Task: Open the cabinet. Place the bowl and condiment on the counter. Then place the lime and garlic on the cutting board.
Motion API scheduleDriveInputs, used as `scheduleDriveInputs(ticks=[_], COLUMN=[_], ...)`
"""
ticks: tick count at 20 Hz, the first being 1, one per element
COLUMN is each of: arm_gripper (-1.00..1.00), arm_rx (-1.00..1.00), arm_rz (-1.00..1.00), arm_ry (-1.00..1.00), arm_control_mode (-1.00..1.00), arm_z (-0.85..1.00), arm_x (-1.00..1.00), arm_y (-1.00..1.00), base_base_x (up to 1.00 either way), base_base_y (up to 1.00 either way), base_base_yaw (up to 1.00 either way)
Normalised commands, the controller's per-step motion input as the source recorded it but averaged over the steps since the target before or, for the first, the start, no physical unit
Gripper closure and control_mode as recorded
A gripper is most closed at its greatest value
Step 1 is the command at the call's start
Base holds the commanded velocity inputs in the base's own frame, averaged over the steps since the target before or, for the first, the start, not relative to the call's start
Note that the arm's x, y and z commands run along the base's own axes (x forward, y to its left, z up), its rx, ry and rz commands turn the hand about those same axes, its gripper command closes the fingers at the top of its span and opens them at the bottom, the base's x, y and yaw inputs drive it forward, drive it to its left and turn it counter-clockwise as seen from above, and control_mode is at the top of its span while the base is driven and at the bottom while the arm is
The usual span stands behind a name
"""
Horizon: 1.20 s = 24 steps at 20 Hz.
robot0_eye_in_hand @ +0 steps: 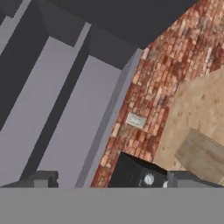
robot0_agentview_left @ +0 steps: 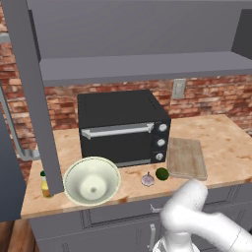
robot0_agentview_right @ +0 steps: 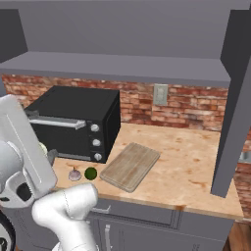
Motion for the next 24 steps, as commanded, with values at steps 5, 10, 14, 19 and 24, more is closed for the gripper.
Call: scheduleDriveInputs(ticks=[5, 10, 14, 19, 24], arm_gripper=[-1.00, -1.00, -1.00, -1.00, -1.00], arm_rx=[0.00, -0.01, -0.10, -0.24, -0.14], arm_rz=[0.05, 0.01, 0.08, 0.20, 0.34], arm_ry=[0.26, 0.15, 0.48, 0.59, 0.34], arm_control_mode=[-1.00, -1.00, -1.00, -1.00, -1.00], arm_z=[0.17, -0.09, -0.06, 0.00, 0.00], arm_x=[0.00, -0.01, 0.06, 0.14, 0.06], arm_y=[-0.07, 0.00, 0.12, 0.21, 0.02], base_base_x=[0.00, 0.00, 0.00, 0.00, 0.00], base_base_y=[0.00, 0.00, 0.00, 0.00, 0.00], base_base_yaw=[0.00, 0.00, 0.00, 0.00, 0.00])
